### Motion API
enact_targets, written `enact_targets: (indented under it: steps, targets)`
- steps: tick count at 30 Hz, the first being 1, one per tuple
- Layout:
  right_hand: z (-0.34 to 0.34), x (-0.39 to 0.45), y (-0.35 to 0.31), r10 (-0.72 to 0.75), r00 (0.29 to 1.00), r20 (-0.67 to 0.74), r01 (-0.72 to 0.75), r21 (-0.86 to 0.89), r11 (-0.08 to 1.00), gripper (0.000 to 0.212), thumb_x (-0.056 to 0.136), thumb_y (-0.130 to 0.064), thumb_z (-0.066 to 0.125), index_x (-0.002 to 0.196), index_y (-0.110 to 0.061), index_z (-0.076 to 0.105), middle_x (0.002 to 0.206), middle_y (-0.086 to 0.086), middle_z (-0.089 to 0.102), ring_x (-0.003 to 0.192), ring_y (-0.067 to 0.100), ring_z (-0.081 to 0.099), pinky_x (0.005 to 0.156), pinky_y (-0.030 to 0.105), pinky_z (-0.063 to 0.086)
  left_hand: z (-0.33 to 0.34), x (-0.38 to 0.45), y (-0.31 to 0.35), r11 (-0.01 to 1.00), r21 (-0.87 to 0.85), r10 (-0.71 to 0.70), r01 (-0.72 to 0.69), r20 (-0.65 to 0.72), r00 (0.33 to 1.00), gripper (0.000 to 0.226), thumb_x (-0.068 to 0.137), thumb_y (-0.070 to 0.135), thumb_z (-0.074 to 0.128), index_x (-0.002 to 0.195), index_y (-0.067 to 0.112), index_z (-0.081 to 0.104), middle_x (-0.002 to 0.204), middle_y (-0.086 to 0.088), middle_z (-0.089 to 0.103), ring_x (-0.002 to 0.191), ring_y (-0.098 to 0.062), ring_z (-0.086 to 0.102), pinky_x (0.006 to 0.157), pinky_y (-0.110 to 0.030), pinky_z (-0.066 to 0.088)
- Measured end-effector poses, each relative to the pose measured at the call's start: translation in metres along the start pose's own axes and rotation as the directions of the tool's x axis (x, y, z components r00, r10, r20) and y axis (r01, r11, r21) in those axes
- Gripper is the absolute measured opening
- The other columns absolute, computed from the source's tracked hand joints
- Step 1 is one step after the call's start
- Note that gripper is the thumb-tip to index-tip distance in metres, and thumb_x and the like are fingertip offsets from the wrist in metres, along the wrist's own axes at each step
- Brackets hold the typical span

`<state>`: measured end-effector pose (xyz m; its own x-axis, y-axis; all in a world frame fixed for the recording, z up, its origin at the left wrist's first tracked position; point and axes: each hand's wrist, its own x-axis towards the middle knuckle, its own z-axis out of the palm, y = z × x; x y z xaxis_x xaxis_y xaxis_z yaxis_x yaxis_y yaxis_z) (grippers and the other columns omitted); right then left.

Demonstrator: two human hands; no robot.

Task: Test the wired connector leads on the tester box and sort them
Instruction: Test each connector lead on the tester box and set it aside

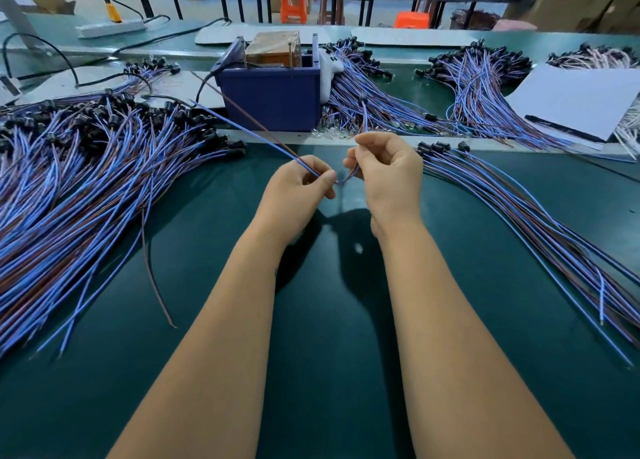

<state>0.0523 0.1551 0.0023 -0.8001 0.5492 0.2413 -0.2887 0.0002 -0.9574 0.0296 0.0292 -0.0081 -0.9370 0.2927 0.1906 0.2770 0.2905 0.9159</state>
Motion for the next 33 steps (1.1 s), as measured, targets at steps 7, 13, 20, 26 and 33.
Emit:
enact_targets:
  steps: [7,13,20,26,33]
  targets:
    - [-0.02,0.011,0.019,0.032,0.998,-0.053,-0.051,-0.432,0.901,0.026,0.087,0.003,0.049,0.084,-0.02,0.061,0.08,0.004,0.066,0.074,0.024,0.064,0.073,0.038,0.054,0.015,-0.011,0.006,0.984,0.093,0.13,-0.152,0.208,0.969,0.026,0.081,-0.003,0.064,0.084,0.021,0.075,0.07,0.016,0.07,0.065,0.005,0.062,0.066,-0.01,0.045]
    - [-0.03,0.006,0.016,0.057,0.997,0.056,-0.019,-0.533,0.846,0.031,0.089,0.0,0.052,0.077,-0.028,0.061,0.085,0.001,0.068,0.086,0.025,0.067,0.087,0.041,0.054,0.013,-0.012,0.005,0.974,0.12,0.136,-0.19,0.354,0.925,0.049,0.08,-0.013,0.05,0.089,0.025,0.079,0.073,0.018,0.072,0.066,-0.002,0.061,0.069,-0.018,0.048]
    - [-0.09,0.025,-0.022,0.069,0.969,0.236,0.183,-0.88,0.437,0.034,0.088,-0.004,0.046,0.087,-0.03,0.067,0.096,-0.001,0.07,0.09,0.022,0.063,0.081,0.037,0.052,0.015,-0.01,0.006,0.996,0.033,0.064,-0.081,0.365,0.929,0.052,0.08,-0.016,0.042,0.081,0.022,0.076,0.084,0.005,0.076,0.081,-0.003,0.071,0.075,-0.011,0.048]
    - [-0.107,0.035,-0.036,0.007,1.0,-0.016,-0.017,-0.994,0.108,0.035,0.083,-0.005,0.049,0.104,-0.022,0.07,0.114,0.01,0.065,0.112,0.034,0.051,0.091,0.038,0.038,0.017,-0.008,0.003,0.996,0.058,0.051,-0.073,0.32,0.946,0.05,0.079,-0.011,0.041,0.082,0.025,0.074,0.082,0.005,0.076,0.087,-0.012,0.071,0.089,-0.028,0.055]
    - [-0.024,0.009,-0.013,-0.047,0.989,0.139,0.145,-0.976,0.162,0.033,0.09,-0.023,0.047,0.116,-0.018,0.066,0.122,0.012,0.058,0.116,0.033,0.046,0.094,0.038,0.036,0.007,-0.009,0.008,0.997,0.071,0.014,-0.002,-0.158,0.987,0.036,0.085,-0.001,0.045,0.085,0.02,0.075,0.058,0.018,0.058,0.046,0.003,0.051,0.049,-0.007,0.039]
